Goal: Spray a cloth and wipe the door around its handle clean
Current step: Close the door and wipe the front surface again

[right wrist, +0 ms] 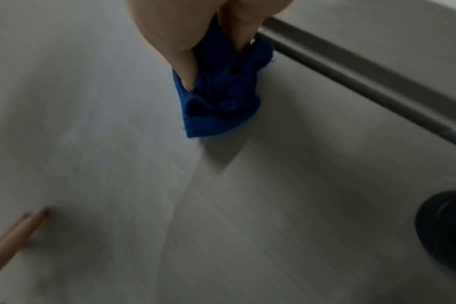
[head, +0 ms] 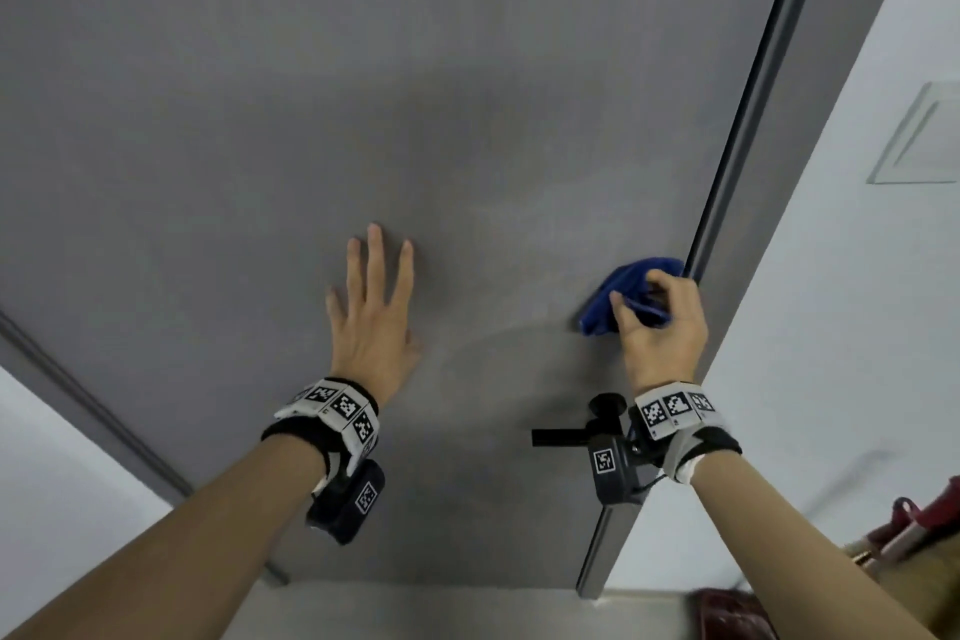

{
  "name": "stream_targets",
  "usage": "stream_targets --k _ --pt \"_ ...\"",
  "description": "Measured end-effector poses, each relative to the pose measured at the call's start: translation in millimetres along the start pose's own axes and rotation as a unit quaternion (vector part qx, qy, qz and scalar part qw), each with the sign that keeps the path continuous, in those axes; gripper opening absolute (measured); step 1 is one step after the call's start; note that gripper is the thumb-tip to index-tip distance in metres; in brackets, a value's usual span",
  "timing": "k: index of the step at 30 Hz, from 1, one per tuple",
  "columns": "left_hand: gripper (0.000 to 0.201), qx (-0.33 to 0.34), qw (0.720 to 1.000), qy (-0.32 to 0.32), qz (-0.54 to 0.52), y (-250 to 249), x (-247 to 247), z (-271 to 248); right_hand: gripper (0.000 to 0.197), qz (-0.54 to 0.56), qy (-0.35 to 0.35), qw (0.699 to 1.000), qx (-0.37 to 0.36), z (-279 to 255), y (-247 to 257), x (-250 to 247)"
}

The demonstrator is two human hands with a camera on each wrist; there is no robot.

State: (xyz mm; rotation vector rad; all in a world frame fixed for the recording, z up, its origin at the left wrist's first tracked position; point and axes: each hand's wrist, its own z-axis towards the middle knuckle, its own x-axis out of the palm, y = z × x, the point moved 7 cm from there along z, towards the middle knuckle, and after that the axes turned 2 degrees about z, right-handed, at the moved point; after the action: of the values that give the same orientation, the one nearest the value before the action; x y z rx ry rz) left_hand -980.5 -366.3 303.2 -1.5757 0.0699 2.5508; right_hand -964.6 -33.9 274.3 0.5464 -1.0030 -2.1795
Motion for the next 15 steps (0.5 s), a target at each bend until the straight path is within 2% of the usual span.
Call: stream_targets --k 3,6,9,11,13,15 --pt "0.116 0.035 0.998 -0.022 0.038 6 11 1 0.03 -0.001 0.057 0.995 -0.08 -29 8 42" --pt "0.113 0.076 0.994 -0.039 0.068 16 20 2 0.021 -0.009 0.14 0.98 -0.141 -73 13 109" --pt "0.111 0.106 0.99 -0.047 0.084 28 22 3 0.031 -0.041 0.238 0.951 -0.194 -117 21 166" --pt "0.11 0.119 0.987 -0.051 0.091 32 22 4 0.034 -0.047 0.274 0.937 -0.211 -127 25 176" --pt "0.108 0.124 0.987 -0.055 0.086 34 23 6 0.031 -0.052 0.253 0.944 -0.205 -114 26 160" --pt "0.104 0.123 0.988 -0.063 0.073 31 23 6 0.024 -0.05 0.183 0.965 -0.179 -83 23 115"
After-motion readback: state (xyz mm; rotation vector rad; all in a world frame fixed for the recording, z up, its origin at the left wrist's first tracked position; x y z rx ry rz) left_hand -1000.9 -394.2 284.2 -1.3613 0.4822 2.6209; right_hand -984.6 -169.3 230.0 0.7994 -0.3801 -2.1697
